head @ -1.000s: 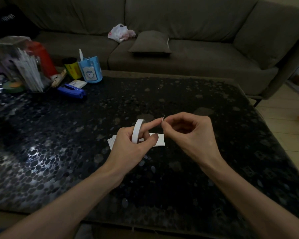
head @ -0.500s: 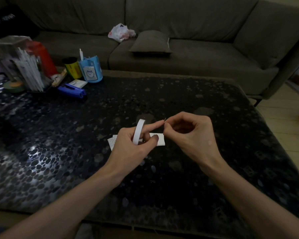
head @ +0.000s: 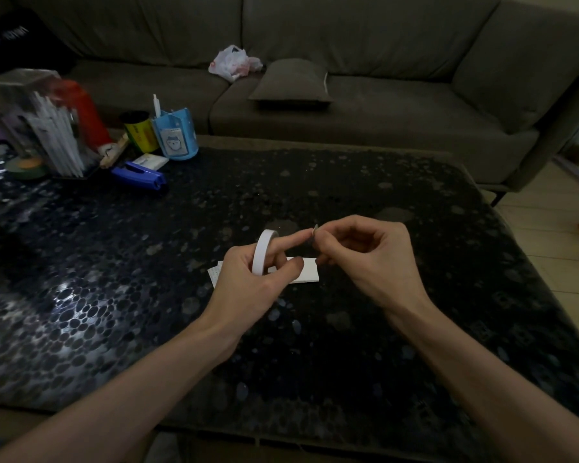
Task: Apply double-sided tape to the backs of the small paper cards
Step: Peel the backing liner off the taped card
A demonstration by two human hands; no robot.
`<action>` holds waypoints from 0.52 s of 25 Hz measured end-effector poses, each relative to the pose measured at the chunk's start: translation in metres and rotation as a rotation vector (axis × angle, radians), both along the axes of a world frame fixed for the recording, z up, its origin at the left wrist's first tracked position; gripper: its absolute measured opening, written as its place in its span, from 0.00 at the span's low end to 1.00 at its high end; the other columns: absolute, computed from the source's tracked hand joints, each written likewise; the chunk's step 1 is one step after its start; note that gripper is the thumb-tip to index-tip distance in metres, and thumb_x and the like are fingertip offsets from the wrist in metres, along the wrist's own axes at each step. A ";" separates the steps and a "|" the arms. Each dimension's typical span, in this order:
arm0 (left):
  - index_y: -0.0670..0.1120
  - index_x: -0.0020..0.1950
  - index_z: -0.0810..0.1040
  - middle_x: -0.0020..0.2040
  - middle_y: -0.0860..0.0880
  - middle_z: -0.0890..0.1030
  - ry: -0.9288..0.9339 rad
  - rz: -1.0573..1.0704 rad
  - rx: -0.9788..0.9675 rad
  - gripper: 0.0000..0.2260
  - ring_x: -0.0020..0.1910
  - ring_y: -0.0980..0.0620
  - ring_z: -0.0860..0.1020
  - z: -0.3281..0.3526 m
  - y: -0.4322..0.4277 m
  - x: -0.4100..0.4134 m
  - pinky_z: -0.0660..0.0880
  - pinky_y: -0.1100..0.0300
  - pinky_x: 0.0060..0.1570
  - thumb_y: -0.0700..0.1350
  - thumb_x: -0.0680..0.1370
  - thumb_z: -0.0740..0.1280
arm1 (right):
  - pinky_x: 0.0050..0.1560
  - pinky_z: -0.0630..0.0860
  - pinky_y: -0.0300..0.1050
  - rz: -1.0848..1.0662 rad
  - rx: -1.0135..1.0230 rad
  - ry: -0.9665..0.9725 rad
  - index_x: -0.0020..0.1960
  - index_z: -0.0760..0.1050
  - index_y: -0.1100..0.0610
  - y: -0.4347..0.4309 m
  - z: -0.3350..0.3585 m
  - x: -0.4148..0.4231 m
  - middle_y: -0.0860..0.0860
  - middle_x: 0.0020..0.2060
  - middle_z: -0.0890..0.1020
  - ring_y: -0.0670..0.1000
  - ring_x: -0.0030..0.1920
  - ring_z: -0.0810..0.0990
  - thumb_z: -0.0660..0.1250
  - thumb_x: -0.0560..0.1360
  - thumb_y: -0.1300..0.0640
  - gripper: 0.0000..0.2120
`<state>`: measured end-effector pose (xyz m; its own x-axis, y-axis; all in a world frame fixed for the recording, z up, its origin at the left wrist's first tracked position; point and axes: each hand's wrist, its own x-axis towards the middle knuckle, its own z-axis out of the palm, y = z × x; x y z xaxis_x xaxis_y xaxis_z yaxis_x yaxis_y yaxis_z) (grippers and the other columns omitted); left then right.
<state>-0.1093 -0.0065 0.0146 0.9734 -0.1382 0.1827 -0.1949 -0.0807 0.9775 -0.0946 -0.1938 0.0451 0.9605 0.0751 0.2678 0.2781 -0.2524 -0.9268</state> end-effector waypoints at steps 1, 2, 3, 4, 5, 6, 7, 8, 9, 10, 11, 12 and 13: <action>0.62 0.62 0.84 0.32 0.51 0.73 -0.020 -0.001 0.015 0.18 0.30 0.59 0.70 0.001 0.000 -0.001 0.72 0.66 0.34 0.40 0.81 0.71 | 0.45 0.81 0.34 -0.006 0.002 -0.003 0.47 0.85 0.51 0.000 -0.001 0.000 0.44 0.42 0.88 0.45 0.40 0.87 0.75 0.77 0.58 0.03; 0.63 0.62 0.84 0.32 0.51 0.74 -0.038 -0.004 0.028 0.18 0.30 0.58 0.70 0.001 0.000 -0.001 0.72 0.66 0.34 0.40 0.80 0.71 | 0.45 0.81 0.34 -0.012 0.003 -0.009 0.48 0.85 0.52 0.000 -0.001 0.000 0.44 0.42 0.88 0.45 0.40 0.87 0.75 0.77 0.58 0.02; 0.64 0.62 0.84 0.33 0.51 0.75 -0.051 -0.006 0.038 0.19 0.30 0.57 0.71 0.001 -0.001 -0.002 0.72 0.67 0.34 0.39 0.80 0.71 | 0.44 0.81 0.34 -0.016 0.006 -0.013 0.48 0.85 0.52 0.000 -0.002 0.001 0.45 0.42 0.88 0.45 0.40 0.87 0.75 0.77 0.58 0.02; 0.64 0.62 0.84 0.32 0.51 0.75 -0.060 -0.005 0.042 0.20 0.29 0.58 0.71 0.001 -0.001 -0.002 0.71 0.67 0.34 0.39 0.80 0.71 | 0.44 0.82 0.34 -0.018 0.015 -0.013 0.48 0.85 0.52 0.000 -0.002 0.001 0.45 0.42 0.88 0.46 0.40 0.88 0.76 0.77 0.58 0.01; 0.65 0.62 0.84 0.32 0.52 0.75 -0.064 -0.003 0.043 0.20 0.29 0.59 0.71 0.001 -0.001 -0.002 0.71 0.68 0.33 0.39 0.80 0.71 | 0.44 0.82 0.35 -0.017 0.026 -0.006 0.48 0.86 0.53 0.000 -0.002 0.001 0.45 0.42 0.88 0.46 0.40 0.88 0.76 0.77 0.58 0.01; 0.65 0.62 0.84 0.32 0.52 0.74 -0.066 -0.004 0.043 0.20 0.29 0.59 0.71 0.000 -0.001 -0.002 0.71 0.69 0.33 0.39 0.80 0.71 | 0.44 0.82 0.35 -0.014 0.037 0.004 0.48 0.86 0.53 0.000 -0.003 0.001 0.46 0.42 0.88 0.47 0.40 0.88 0.76 0.77 0.57 0.01; 0.65 0.62 0.83 0.32 0.52 0.74 -0.068 -0.008 0.044 0.20 0.29 0.59 0.71 0.000 -0.001 -0.002 0.71 0.69 0.33 0.39 0.80 0.71 | 0.43 0.82 0.36 -0.010 0.048 0.020 0.48 0.86 0.53 -0.001 -0.003 0.001 0.46 0.42 0.88 0.47 0.40 0.88 0.76 0.77 0.57 0.01; 0.65 0.63 0.83 0.32 0.52 0.74 -0.070 -0.012 0.046 0.20 0.29 0.59 0.71 0.000 -0.001 -0.002 0.71 0.69 0.33 0.39 0.80 0.71 | 0.43 0.83 0.37 -0.002 0.063 0.038 0.48 0.86 0.54 -0.001 -0.004 0.001 0.47 0.42 0.88 0.47 0.41 0.88 0.76 0.77 0.57 0.01; 0.64 0.63 0.83 0.32 0.52 0.74 -0.072 -0.014 0.046 0.20 0.29 0.60 0.71 -0.001 -0.001 -0.003 0.71 0.69 0.33 0.39 0.80 0.72 | 0.44 0.83 0.37 0.007 0.079 0.059 0.49 0.86 0.54 -0.001 -0.004 0.001 0.47 0.42 0.88 0.48 0.41 0.89 0.75 0.77 0.57 0.02; 0.64 0.63 0.83 0.32 0.53 0.73 -0.070 -0.015 0.041 0.20 0.29 0.60 0.71 -0.001 -0.001 -0.003 0.71 0.70 0.33 0.39 0.80 0.72 | 0.44 0.83 0.37 0.016 0.092 0.074 0.49 0.86 0.54 -0.001 -0.004 0.001 0.47 0.42 0.89 0.48 0.42 0.89 0.75 0.77 0.57 0.02; 0.63 0.64 0.83 0.32 0.54 0.73 -0.064 -0.017 0.033 0.20 0.28 0.60 0.71 -0.001 -0.001 -0.003 0.71 0.70 0.33 0.39 0.80 0.72 | 0.44 0.83 0.37 0.024 0.102 0.082 0.50 0.86 0.54 -0.001 -0.004 0.001 0.47 0.43 0.89 0.48 0.43 0.89 0.75 0.77 0.56 0.03; 0.63 0.65 0.83 0.31 0.55 0.72 -0.057 -0.022 0.025 0.20 0.28 0.60 0.71 -0.002 -0.001 -0.002 0.71 0.70 0.32 0.39 0.80 0.71 | 0.44 0.83 0.37 0.030 0.111 0.084 0.50 0.86 0.54 -0.001 -0.004 0.001 0.47 0.43 0.89 0.49 0.43 0.89 0.75 0.77 0.56 0.03; 0.62 0.66 0.82 0.31 0.56 0.72 -0.050 -0.030 0.020 0.20 0.27 0.60 0.70 -0.002 -0.001 -0.002 0.70 0.70 0.31 0.40 0.80 0.71 | 0.44 0.83 0.37 0.036 0.117 0.081 0.50 0.86 0.53 -0.001 -0.003 0.001 0.47 0.43 0.89 0.48 0.43 0.89 0.75 0.77 0.55 0.04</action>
<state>-0.1115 -0.0075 0.0127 0.9584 -0.1715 0.2280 -0.2463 -0.0934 0.9647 -0.0935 -0.1945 0.0419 0.9766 0.0828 0.1984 0.2080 -0.1323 -0.9691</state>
